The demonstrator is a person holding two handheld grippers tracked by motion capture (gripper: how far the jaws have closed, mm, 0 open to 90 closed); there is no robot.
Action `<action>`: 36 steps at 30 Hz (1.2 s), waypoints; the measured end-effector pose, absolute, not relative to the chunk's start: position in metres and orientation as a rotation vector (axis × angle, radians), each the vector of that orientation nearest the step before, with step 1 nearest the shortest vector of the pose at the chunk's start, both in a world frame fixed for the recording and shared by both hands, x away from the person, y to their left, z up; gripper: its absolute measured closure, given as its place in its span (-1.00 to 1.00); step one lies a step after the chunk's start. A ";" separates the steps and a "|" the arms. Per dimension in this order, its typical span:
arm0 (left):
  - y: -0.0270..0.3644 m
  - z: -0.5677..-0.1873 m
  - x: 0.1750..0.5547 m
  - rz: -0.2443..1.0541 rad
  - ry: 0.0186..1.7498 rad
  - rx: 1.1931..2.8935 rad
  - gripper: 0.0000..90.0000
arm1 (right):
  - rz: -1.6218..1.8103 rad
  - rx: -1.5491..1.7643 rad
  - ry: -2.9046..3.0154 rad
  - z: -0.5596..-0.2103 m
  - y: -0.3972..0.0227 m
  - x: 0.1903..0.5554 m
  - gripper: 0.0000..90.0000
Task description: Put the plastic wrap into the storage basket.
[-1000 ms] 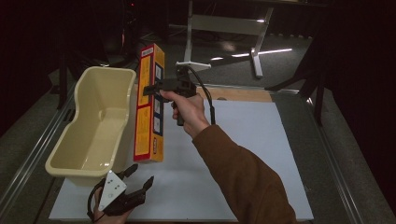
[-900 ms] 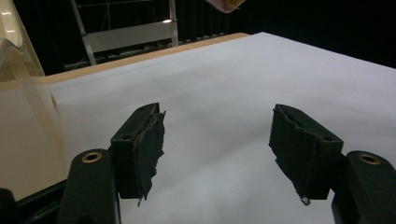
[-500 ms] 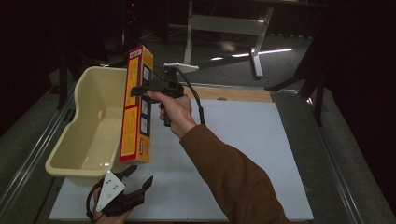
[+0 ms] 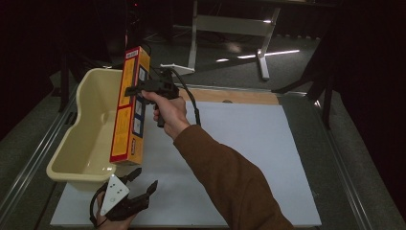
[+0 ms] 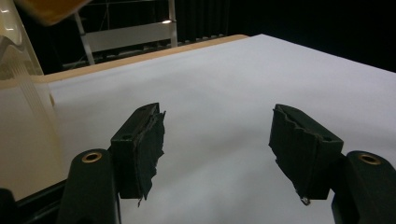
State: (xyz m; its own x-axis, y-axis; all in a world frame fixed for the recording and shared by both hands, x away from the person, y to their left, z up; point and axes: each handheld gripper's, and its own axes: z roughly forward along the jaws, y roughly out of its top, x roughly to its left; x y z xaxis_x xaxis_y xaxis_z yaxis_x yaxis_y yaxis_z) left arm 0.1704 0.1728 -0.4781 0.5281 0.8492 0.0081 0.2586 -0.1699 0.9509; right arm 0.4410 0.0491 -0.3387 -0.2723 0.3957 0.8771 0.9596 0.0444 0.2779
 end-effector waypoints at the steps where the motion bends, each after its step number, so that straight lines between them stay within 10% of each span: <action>1: 0.173 -0.478 0.170 0.694 0.940 1.704 -0.23 | -1.209 -1.370 -1.728 -0.339 0.049 0.441 -0.13; 36: 0.169 -0.478 0.166 0.689 0.915 1.698 -0.23 | -1.206 -1.406 -1.655 -0.364 0.098 0.429 -0.13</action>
State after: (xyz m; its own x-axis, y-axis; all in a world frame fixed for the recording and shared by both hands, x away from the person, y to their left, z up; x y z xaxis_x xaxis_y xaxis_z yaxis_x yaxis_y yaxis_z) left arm 0.1658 0.1695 -0.4781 0.5436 0.8393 0.0107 0.2413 -0.1685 0.9557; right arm 0.4288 0.0980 -0.3644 -0.2176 0.3793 0.8993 0.9723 0.0038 0.2337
